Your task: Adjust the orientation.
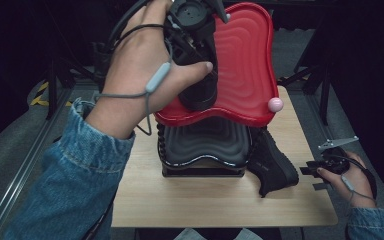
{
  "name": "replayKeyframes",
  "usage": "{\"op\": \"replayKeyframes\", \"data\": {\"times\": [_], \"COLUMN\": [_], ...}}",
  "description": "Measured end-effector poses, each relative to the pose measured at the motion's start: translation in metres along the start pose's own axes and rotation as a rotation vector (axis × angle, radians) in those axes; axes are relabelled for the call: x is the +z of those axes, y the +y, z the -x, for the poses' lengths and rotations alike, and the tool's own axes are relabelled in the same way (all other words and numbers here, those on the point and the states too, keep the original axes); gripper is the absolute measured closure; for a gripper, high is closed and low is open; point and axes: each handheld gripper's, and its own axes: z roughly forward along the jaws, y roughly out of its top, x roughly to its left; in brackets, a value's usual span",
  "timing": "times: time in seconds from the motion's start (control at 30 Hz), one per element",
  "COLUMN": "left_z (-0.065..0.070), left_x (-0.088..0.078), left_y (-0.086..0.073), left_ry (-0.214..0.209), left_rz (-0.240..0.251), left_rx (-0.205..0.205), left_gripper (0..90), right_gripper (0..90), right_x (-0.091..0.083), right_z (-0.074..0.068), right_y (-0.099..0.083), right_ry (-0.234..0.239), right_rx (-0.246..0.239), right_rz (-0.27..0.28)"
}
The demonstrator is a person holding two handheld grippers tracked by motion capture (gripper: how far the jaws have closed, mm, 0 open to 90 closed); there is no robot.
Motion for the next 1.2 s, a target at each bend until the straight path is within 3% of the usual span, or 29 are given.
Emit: {"op": "replayKeyframes", "data": {"times": [0.17,0.5,0.67,0.97,1.2], "left_z": [-0.002,-0.023,-0.037,-0.06,-0.068], "left_x": [-0.013,-0.023,-0.019,-0.003,0.019], "left_y": [-0.013,-0.05,-0.069,-0.107,-0.132], "left_ry": [0.034,0.052,0.051,0.089,0.056], "left_rz": [-0.016,-0.032,-0.047,-0.055,-0.059], "left_rx": [-0.007,-0.092,-0.132,-0.173,-0.185], "left_gripper": [46.7,46.2,45.6,43.1,40.6], "right_gripper": [56.8,56.5,56.4,55.7,55.7], "right_x": [-0.001,0.001,0.002,0.004,0.005], "right_z": [0.0,-0.001,-0.001,-0.002,-0.002], "right_y": [0.001,0.002,0.002,0.003,0.003], "right_ry": [-0.001,0.003,-0.002,-0.008,-0.007], "right_rx": [0.001,0.003,0.0,-0.011,-0.012], "right_rz": [0.004,-0.007,-0.01,-0.014,-0.019]}}
